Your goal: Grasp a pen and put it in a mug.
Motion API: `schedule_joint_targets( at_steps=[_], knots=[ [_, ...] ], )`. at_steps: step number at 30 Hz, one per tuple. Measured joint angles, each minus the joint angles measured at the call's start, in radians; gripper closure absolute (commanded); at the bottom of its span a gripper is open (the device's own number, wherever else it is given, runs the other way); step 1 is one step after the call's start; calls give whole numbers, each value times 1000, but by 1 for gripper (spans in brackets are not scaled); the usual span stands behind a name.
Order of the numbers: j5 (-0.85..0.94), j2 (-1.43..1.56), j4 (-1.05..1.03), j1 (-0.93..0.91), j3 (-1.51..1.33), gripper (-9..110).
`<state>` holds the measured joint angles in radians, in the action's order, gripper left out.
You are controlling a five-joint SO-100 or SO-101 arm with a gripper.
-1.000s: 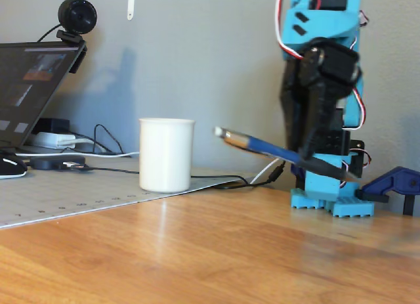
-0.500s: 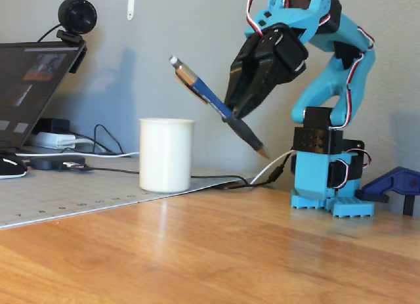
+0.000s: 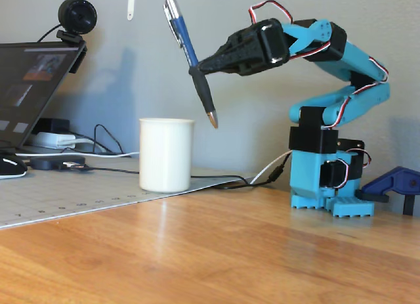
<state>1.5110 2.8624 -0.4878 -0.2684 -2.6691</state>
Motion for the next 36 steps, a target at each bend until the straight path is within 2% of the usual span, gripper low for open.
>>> schedule_joint_targets(
  at_steps=[6,10,21,36],
  knots=[
    [198,109,15,-87,-12,97],
    [268,179,15,-176,-31,97],
    [282,304,15,-434,-83,97],
    [282,313,15,-715,-83,97]
  ],
)
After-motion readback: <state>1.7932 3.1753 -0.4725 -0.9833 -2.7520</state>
